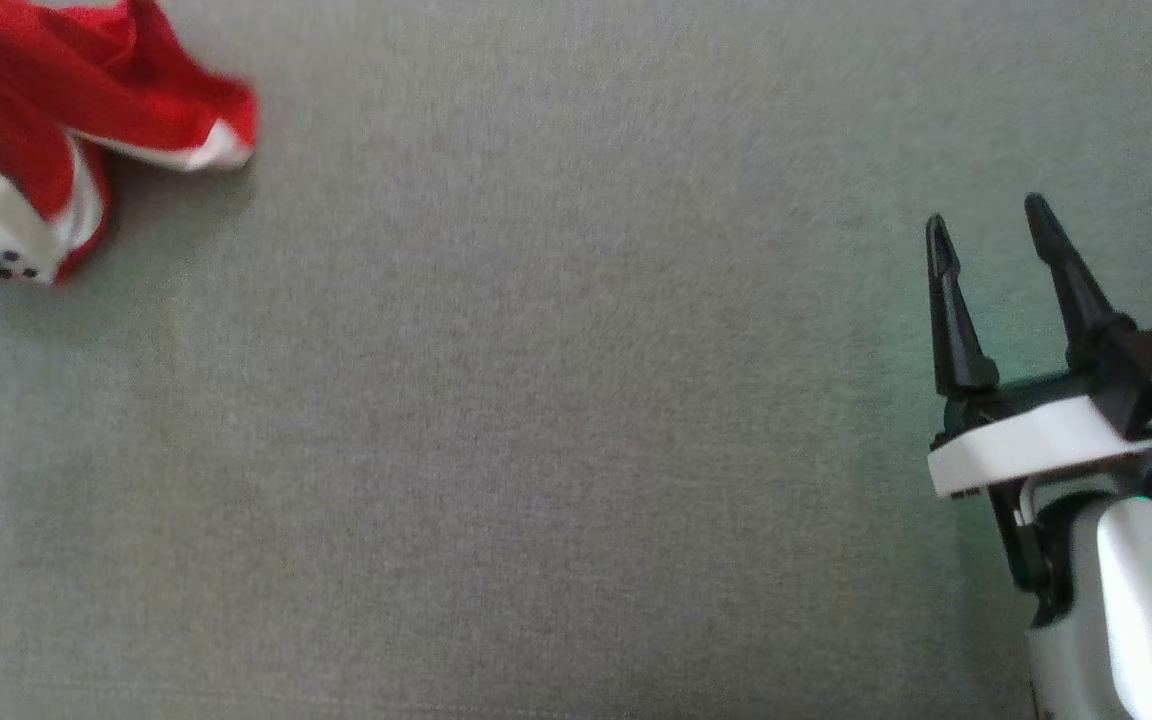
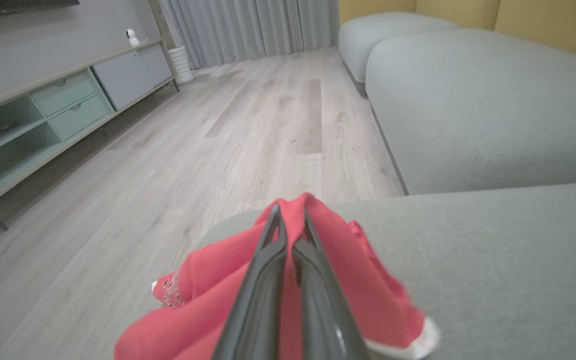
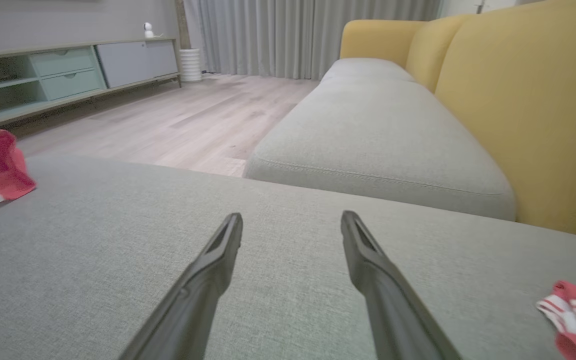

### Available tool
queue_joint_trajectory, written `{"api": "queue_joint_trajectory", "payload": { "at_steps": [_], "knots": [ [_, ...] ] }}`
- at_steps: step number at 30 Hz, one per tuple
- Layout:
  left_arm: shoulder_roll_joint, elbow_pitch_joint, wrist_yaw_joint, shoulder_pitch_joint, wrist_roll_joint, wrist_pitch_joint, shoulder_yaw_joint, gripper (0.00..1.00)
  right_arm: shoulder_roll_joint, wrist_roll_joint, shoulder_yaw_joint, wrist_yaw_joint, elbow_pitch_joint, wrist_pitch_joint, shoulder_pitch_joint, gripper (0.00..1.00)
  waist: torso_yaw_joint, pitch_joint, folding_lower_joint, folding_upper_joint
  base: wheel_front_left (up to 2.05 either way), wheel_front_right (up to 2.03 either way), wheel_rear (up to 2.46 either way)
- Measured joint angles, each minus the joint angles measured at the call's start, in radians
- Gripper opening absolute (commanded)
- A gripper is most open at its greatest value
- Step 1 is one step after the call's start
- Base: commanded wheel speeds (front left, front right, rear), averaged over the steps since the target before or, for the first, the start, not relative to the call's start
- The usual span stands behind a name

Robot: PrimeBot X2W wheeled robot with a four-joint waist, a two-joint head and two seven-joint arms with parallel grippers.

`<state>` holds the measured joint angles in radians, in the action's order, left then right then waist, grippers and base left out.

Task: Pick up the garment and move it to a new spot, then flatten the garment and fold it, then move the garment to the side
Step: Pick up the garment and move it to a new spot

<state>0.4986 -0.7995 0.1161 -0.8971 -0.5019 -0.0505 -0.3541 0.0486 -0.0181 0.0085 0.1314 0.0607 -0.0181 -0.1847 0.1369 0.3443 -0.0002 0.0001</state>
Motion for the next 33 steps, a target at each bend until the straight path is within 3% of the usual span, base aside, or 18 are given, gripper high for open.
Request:
{"api": "queue_joint_trajectory", "payload": {
  "at_steps": [7,14,21,22,25,28,33],
  "knots": [
    [-0.018,0.167,0.008,-0.001,-0.040,0.050,-0.045,0.00,-0.001,0.070,-0.022,0.000,-0.097,0.057,0.095,1.00,-0.036,-0.171,-0.0002,0.0000,0.00,0.00,0.00],
    [-0.165,0.410,0.006,0.003,-0.122,0.141,-0.107,0.00,-0.003,0.089,-0.061,0.000,-0.143,0.091,0.178,1.00,-0.077,-0.295,-0.0003,0.0000,0.00,0.00,0.00],
    [-0.282,0.605,-0.073,0.085,-0.208,0.186,-0.129,0.00,-0.003,0.104,-0.080,0.000,-0.152,0.107,0.179,1.00,-0.131,-0.309,0.0000,0.0000,0.00,0.00,0.00],
    [-0.324,0.639,-0.096,0.140,-0.221,0.190,-0.150,0.00,-0.003,0.106,-0.080,0.000,-0.156,0.109,0.179,1.00,-0.141,-0.297,0.0001,0.0000,0.00,0.00,0.00],
    [-0.369,0.629,-0.140,0.241,-0.230,0.150,-0.166,0.00,-0.004,0.106,-0.079,0.000,-0.161,0.117,0.174,1.00,-0.154,-0.270,0.0002,0.0000,0.00,0.00,0.00],
    [-0.398,0.530,-0.173,0.342,-0.269,0.088,-0.151,0.00,-0.004,0.111,-0.074,0.000,-0.166,0.125,0.167,1.00,-0.166,-0.235,0.0003,0.0000,0.00,0.00,0.00],
    [-0.373,0.297,-0.218,0.404,-0.246,-0.053,-0.086,0.00,-0.004,0.114,-0.057,0.000,-0.169,0.134,0.113,1.00,-0.190,-0.167,0.0004,0.0000,0.00,0.00,0.00]
  ]
}}
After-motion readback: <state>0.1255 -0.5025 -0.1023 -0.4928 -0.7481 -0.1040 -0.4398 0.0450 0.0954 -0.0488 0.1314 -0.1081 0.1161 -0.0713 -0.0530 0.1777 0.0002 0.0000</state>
